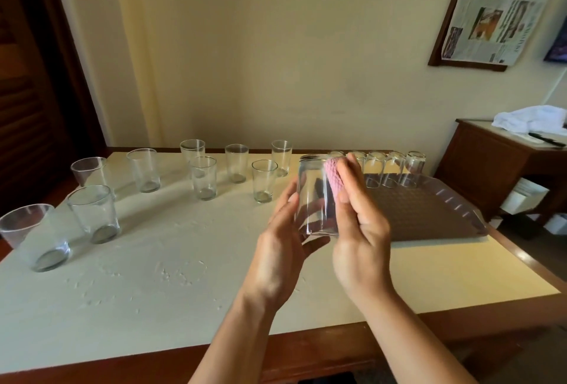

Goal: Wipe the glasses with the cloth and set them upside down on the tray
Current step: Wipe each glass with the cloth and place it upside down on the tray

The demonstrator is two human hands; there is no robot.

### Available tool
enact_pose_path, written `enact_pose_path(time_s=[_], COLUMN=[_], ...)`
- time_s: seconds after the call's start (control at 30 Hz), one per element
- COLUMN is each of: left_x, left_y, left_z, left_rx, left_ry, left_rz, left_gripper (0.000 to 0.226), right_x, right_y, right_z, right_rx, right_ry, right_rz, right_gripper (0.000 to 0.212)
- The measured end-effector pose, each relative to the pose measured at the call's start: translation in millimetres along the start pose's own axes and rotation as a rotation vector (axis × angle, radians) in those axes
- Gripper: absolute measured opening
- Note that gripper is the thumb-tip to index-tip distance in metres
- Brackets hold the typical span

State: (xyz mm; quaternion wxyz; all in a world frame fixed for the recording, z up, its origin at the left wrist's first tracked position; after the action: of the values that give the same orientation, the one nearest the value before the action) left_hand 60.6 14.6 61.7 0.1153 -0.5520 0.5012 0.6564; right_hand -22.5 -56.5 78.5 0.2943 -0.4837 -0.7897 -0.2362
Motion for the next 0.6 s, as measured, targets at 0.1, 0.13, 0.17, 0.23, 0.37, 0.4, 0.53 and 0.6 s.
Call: enact_pose_path(time_s=[0.1,0.13,0.17,0.23,0.37,0.4,0.53,0.6], left_x=[-5,-7,-8,-6,2,3,-2,-3], left_y=[3,4,5,4,4,5,6,2], left_z=[-2,-3,-4,-4,1,2,-2,-5], left_rx=[-0.045,-0.089,-0.125,-0.14,-0.119,-0.114,-0.23,-0.208], left_ry=[0.038,0.069,0.102,0.15,0.13,0.151,0.297,0.271], left_rz=[0.029,0.044,0.056,0.024,-0.079,-0.106,-0.144,-0.127], left_gripper=[0.056,0.058,0.059,0.055,0.064,0.067,0.066,0.072], right_x=[4,4,3,-2,-4,-3,-3,-3], right_y=[-1,-1,0,0,0,0,3,6], right_z=[2,10,20,32,8,1,18,32], right_rx=[0.008,0.028,0.052,0.072,0.013,-0.016,0.023,0.047], right_ry=[0.011,0.002,-0.008,-0.029,0.047,0.043,0.024,0.005], right_rz=[-0.06,-0.067,-0.058,-0.025,-0.114,-0.073,-0.138,-0.135], right_gripper=[0.041,0.041,0.042,0.04,0.041,0.041,0.044,0.045])
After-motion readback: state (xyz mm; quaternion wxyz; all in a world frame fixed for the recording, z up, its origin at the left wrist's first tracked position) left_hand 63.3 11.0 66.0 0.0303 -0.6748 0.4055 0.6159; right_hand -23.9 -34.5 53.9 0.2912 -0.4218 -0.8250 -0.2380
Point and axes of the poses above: each hand's wrist, its own z-axis away from the middle knuckle, its own y-axis out of the palm, x = y × z, the point moved 1 cm from there along -z, towards the middle knuckle, and after that the axes turned 9 degrees about -x, right-handed, at the moved point
